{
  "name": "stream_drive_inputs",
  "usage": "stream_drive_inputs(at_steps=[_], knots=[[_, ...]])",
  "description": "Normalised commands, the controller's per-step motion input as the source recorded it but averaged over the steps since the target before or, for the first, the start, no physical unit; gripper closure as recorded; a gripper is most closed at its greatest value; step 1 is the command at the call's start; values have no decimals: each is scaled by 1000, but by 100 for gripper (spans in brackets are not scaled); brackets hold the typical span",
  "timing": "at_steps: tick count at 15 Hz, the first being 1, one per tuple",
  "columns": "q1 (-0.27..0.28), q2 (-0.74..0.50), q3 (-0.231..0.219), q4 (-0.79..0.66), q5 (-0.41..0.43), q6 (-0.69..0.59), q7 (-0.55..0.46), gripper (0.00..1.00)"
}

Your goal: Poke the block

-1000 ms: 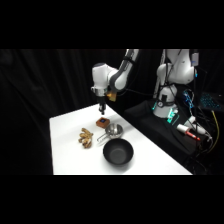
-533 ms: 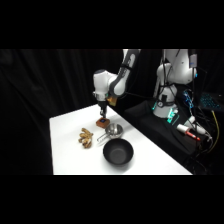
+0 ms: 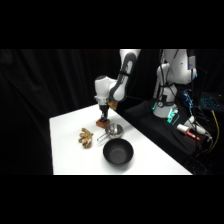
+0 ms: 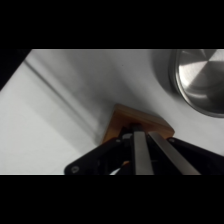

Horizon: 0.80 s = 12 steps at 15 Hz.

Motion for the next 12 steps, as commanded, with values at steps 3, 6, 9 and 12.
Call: stream_drive_inputs(at_steps=[3,6,9,12], knots=[[-10,29,26,22,163,140,-175,100],[23,-63,-24,8,92,60,-157,100],[29,-214,-47,-6,48,-79,-176,100],[-18,-299,5,15,80,-283,-242,99]])
